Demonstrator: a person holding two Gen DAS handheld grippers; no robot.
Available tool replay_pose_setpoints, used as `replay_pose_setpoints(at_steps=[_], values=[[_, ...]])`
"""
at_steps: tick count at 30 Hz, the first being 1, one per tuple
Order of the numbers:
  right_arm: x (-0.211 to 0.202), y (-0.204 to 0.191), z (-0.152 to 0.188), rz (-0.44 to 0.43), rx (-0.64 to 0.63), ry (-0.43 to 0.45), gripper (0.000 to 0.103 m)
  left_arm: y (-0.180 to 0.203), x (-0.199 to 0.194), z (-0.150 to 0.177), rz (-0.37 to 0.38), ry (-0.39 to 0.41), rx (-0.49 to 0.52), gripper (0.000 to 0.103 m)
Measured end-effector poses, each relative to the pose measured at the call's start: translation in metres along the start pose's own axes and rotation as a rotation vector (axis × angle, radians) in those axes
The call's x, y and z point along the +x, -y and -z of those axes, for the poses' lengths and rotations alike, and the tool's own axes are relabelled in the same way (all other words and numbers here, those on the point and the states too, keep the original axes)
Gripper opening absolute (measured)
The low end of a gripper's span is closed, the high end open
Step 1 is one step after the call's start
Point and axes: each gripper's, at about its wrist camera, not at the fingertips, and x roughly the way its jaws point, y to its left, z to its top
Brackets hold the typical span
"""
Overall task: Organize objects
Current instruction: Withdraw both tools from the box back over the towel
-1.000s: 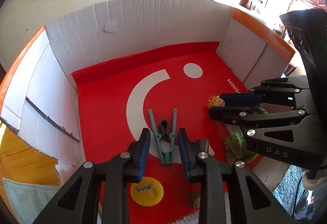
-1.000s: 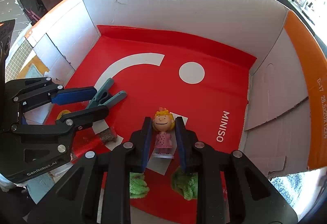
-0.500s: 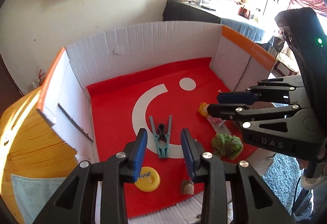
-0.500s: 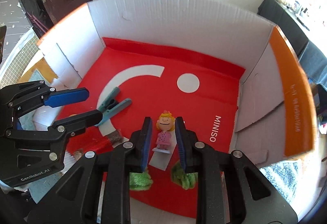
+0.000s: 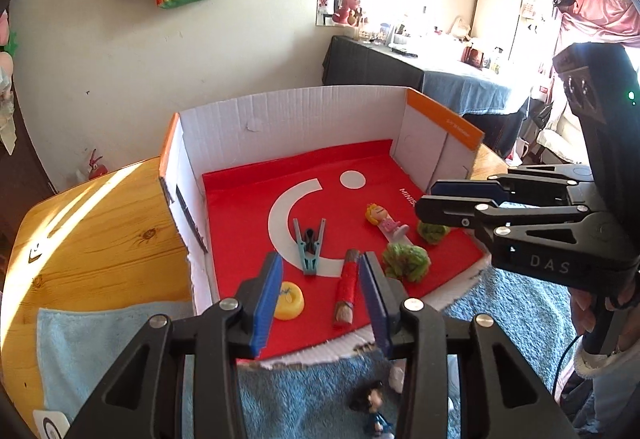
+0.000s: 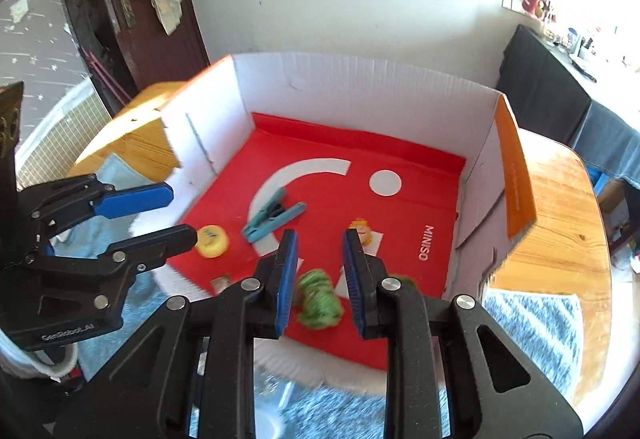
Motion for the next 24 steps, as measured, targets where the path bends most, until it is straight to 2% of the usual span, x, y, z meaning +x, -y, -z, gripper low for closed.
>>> replay_pose_setpoints(at_steps=[2,9,11,13,17,21,24], values=[[-0.009,-0.005,0.006,-0.011,0.009,0.031,0.022,0.003,-0.006,0.005,-0.006,0.015,0.002,0.049],[-0.037,-0.012,0.027,-0.030,0.036,0.095,0.026,0.012,-0.027,0.026,0.009,0.044,-0.015,0.053],[-0.043,-0.015,0.033,-0.022,0.031,0.102,0.033,0.014,-0.032,0.032,0.013,0.058,-0.018,0.056],[-0.049,-0.019,0.041,-0.009,0.025,0.123,0.064,0.018,-0.037,0.037,-0.002,0.069,-0.013,0.057],[-0.059,-0.024,0.054,0.026,0.017,0.164,0.067,0.022,-0.043,0.047,-0.008,0.076,-0.016,0.058],[-0.065,-0.025,0.066,0.027,0.028,0.176,0.067,0.024,-0.048,0.057,-0.023,0.093,-0.027,0.070],[-0.068,-0.029,0.077,0.052,0.022,0.191,0.077,0.025,-0.051,0.065,-0.025,0.097,-0.039,0.072]])
